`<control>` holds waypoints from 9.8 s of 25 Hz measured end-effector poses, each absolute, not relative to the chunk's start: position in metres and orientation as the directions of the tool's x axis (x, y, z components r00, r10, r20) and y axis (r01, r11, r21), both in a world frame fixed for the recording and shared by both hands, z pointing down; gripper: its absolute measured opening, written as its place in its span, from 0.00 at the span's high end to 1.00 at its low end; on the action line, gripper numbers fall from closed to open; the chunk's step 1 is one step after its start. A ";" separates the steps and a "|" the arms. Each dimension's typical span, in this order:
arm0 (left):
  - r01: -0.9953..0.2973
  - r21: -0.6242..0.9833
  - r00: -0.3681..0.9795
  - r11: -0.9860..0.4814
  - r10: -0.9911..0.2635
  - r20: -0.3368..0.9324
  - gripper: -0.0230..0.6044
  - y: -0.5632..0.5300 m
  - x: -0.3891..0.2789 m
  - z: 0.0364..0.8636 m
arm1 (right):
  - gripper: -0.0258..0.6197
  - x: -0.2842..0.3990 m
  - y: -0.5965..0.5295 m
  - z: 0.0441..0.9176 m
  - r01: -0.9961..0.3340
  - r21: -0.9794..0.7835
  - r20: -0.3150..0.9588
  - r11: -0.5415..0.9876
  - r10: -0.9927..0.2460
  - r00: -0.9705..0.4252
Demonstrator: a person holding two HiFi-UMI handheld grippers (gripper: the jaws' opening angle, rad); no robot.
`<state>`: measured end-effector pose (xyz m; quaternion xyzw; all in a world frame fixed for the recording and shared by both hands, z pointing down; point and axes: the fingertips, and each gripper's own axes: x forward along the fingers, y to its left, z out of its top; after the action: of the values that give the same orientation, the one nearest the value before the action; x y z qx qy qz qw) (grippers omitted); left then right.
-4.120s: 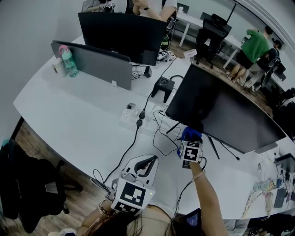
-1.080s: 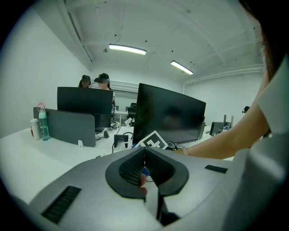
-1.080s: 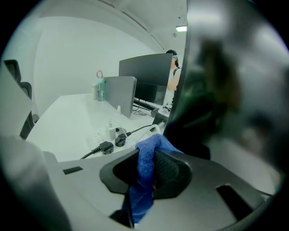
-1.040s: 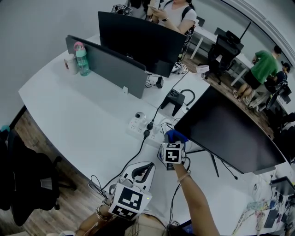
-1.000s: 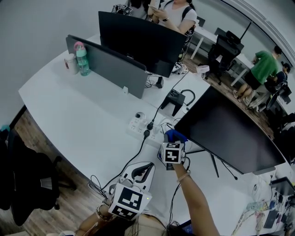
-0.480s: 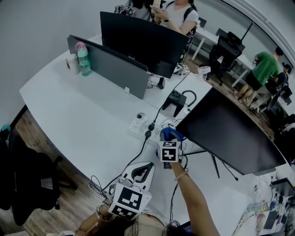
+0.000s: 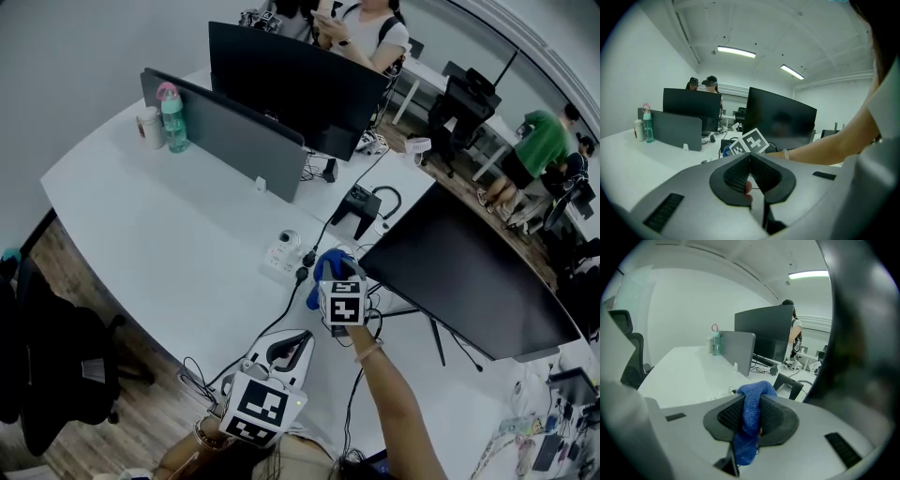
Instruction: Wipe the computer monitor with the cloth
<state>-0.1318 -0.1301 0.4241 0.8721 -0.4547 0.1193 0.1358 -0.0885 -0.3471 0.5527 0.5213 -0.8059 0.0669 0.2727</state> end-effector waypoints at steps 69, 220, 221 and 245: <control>-0.794 0.114 0.598 -0.597 -0.734 0.321 0.95 -0.123 -0.123 0.426 | 0.85 -0.033 -0.356 0.402 -0.918 0.333 0.276 0.215 -0.953 -0.123; -0.797 0.079 0.592 -0.599 -0.749 0.297 0.95 -0.084 -0.129 0.412 | 0.85 -0.010 -0.306 0.212 -0.971 0.230 -0.151 0.069 -0.983 -0.106; -0.799 0.082 0.591 -0.596 -0.751 0.294 0.95 -0.081 -0.129 0.411 | 0.85 -0.010 -0.301 0.211 -0.970 0.230 -0.155 0.073 -0.982 -0.111; -0.833 0.067 0.544 -0.548 -0.794 0.272 0.95 -0.010 -0.107 0.399 | 0.85 0.046 -0.198 0.233 -0.988 0.115 -0.148 0.106 -0.981 -0.123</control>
<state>-0.1069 -0.0104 0.3987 0.8736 -0.4656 0.1053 0.0947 0.0460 -0.1978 0.2333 0.6620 -0.7436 -0.0926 -0.0168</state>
